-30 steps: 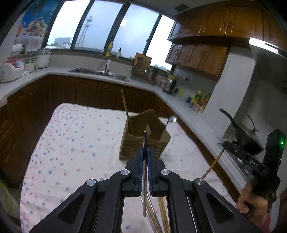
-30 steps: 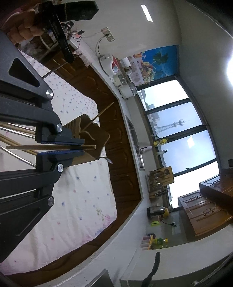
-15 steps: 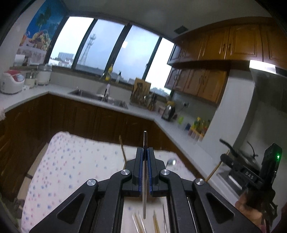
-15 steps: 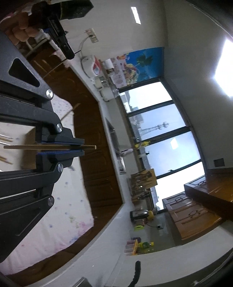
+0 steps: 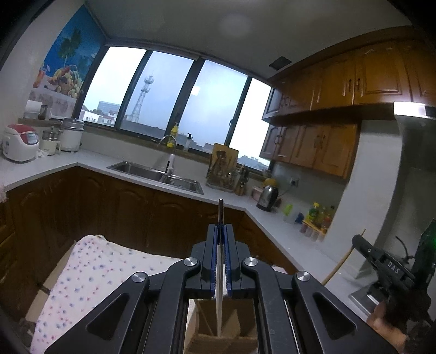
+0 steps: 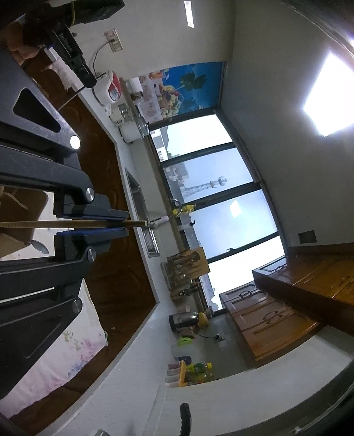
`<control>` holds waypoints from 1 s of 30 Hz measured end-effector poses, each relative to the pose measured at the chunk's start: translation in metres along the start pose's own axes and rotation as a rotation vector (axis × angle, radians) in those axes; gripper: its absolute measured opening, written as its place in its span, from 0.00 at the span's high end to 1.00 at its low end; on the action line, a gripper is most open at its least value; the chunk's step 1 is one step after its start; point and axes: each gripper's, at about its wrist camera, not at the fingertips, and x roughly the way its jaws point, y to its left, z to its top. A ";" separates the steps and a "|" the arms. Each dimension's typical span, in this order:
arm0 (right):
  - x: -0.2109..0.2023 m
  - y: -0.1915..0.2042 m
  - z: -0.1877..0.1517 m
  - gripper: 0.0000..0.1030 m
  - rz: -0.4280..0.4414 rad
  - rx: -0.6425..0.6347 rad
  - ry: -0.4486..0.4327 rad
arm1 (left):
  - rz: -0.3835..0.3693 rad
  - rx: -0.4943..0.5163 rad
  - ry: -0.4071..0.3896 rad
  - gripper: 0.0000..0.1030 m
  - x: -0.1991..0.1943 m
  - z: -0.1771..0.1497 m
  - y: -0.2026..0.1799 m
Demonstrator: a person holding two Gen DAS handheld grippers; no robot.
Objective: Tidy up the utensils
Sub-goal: 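Lift both chopsticks and lower them into the wooden holder, then open the left tool while the right tool opens, dropping both chopsticks in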
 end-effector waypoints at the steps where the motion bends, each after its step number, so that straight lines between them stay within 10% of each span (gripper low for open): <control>1: 0.005 -0.001 -0.004 0.95 -0.005 0.001 0.006 | 0.000 -0.003 0.000 0.98 0.007 -0.007 0.000; 16: 0.052 -0.024 -0.081 0.94 -0.066 0.037 0.136 | 0.072 -0.050 0.093 0.97 0.097 -0.074 0.008; 30: 0.055 -0.025 -0.077 0.94 -0.069 0.021 0.190 | 0.070 -0.027 0.185 0.96 0.110 -0.044 0.016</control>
